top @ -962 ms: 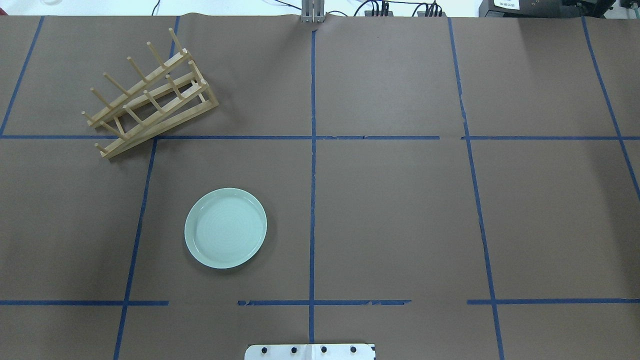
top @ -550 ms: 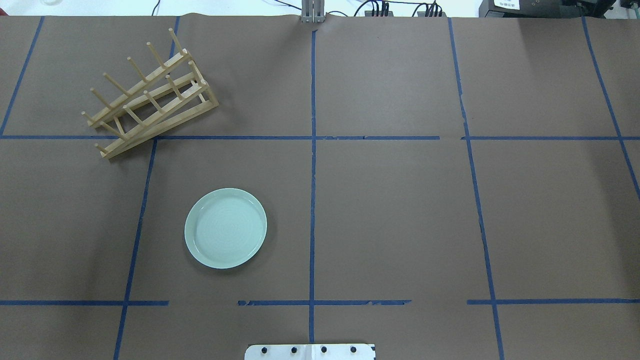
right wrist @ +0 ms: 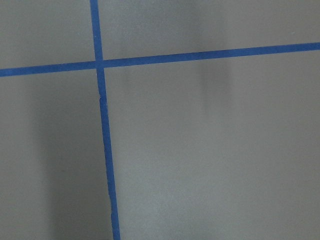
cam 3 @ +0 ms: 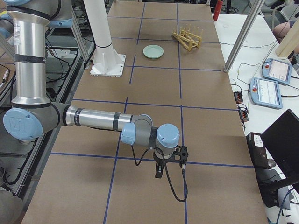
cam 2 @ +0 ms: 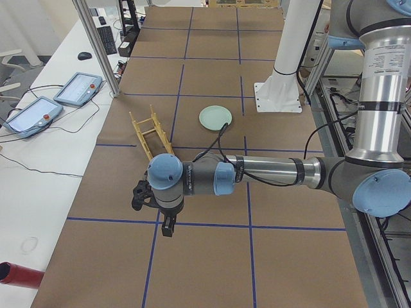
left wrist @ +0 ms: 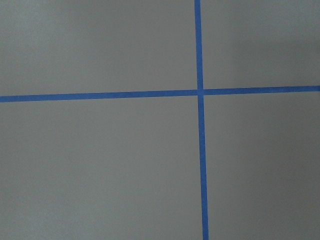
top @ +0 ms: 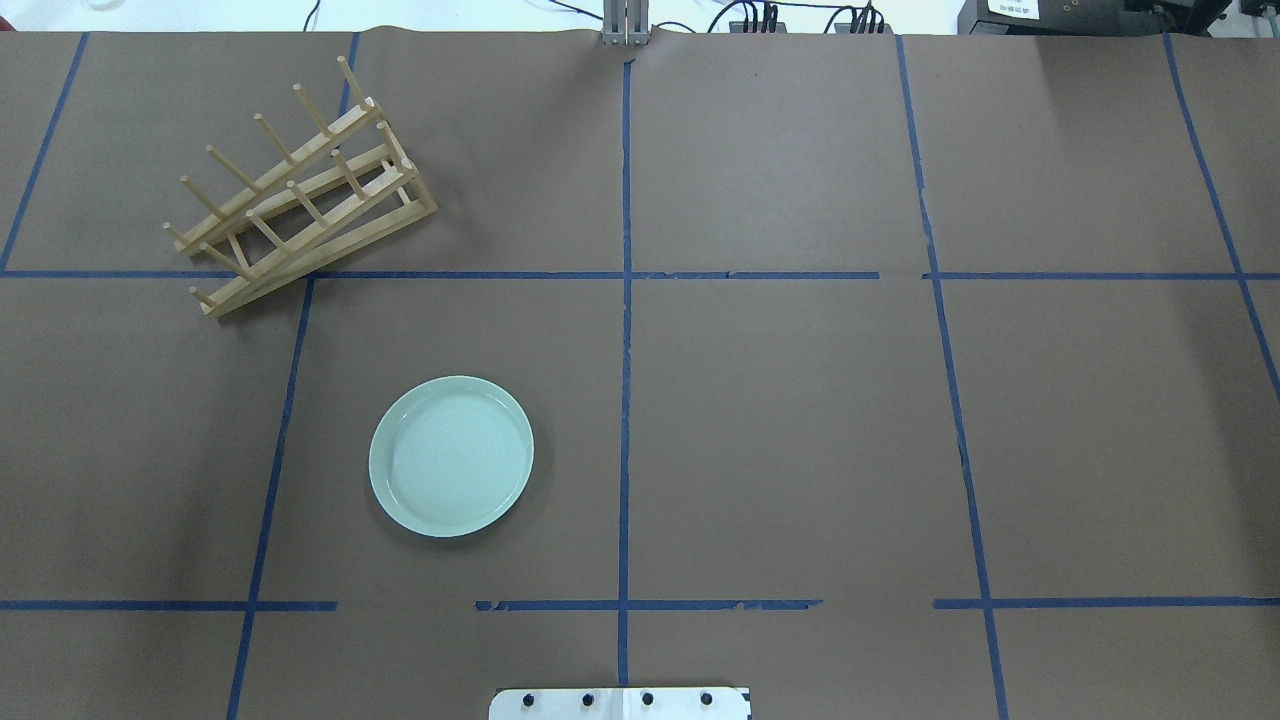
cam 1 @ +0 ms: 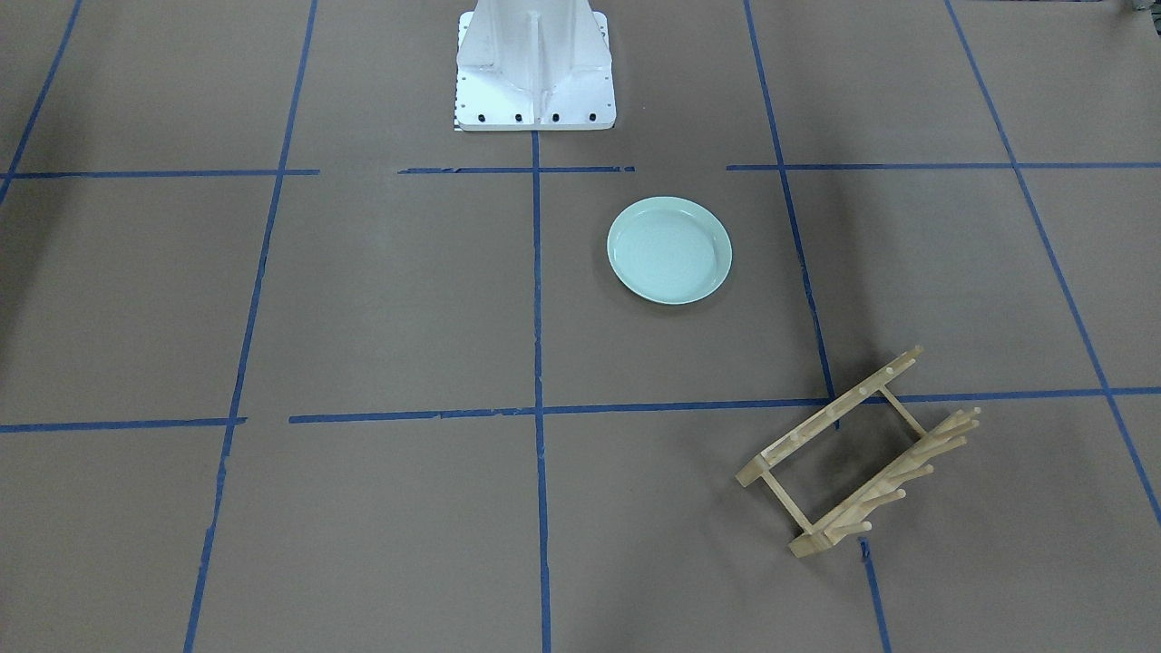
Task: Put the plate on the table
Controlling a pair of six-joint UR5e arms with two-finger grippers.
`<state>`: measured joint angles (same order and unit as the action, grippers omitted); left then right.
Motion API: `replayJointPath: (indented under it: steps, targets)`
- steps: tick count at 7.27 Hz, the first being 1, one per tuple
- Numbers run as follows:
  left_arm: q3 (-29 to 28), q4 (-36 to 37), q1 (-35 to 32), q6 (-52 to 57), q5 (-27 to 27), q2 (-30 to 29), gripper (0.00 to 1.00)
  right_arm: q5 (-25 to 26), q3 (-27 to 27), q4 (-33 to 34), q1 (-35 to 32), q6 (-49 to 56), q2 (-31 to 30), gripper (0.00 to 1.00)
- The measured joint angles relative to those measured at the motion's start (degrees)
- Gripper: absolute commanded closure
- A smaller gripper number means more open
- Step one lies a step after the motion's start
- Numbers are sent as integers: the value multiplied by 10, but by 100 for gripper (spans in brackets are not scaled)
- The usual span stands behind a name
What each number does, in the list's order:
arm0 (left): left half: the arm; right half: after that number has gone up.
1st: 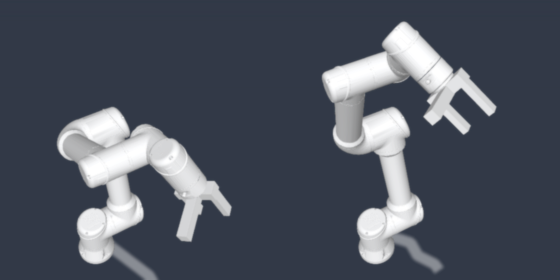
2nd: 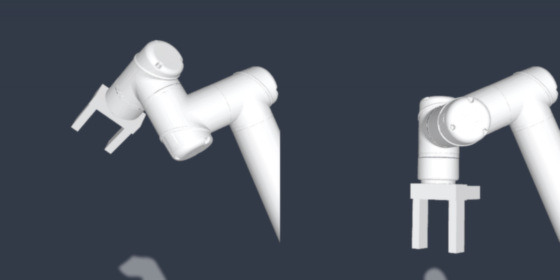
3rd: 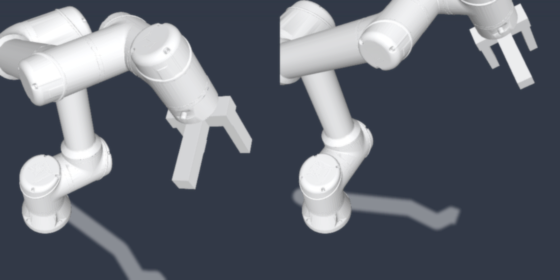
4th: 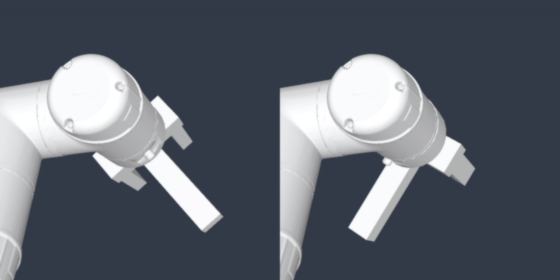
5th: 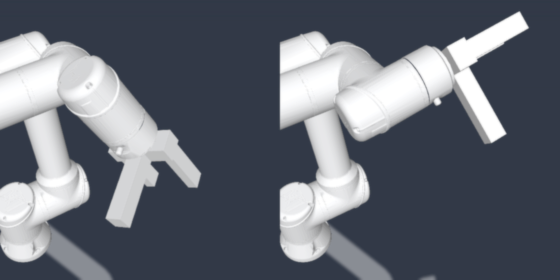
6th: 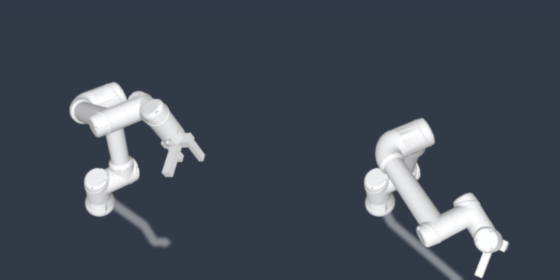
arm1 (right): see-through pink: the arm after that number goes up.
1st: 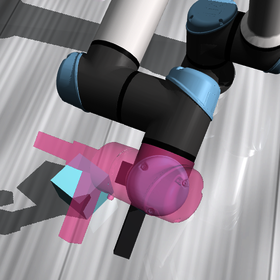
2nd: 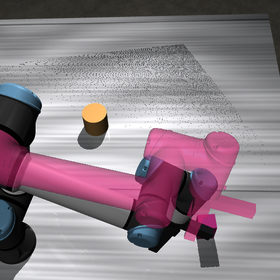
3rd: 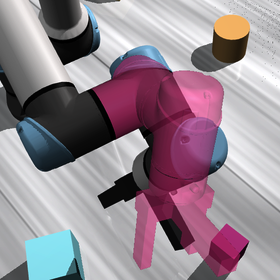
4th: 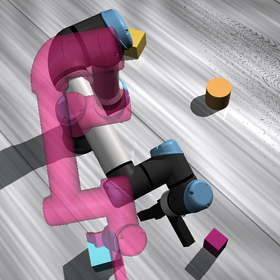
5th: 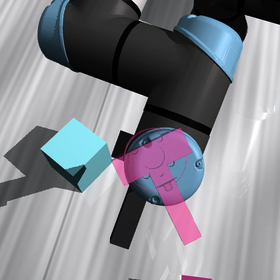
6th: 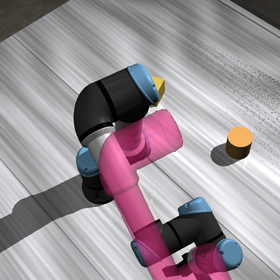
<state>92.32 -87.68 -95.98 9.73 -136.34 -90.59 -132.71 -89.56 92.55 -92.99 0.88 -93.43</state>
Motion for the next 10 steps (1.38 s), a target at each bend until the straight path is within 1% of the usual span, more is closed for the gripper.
replayJointPath:
  steps: [5, 10]
  targets:
    - [-41, -14, 2, -2, -2, -6, 0, 0, 0, 0, 0, 0, 0, 0]
    - [-43, -8, 19, -24, 2, -27, 0, 0, 0, 0, 0, 0, 0, 0]
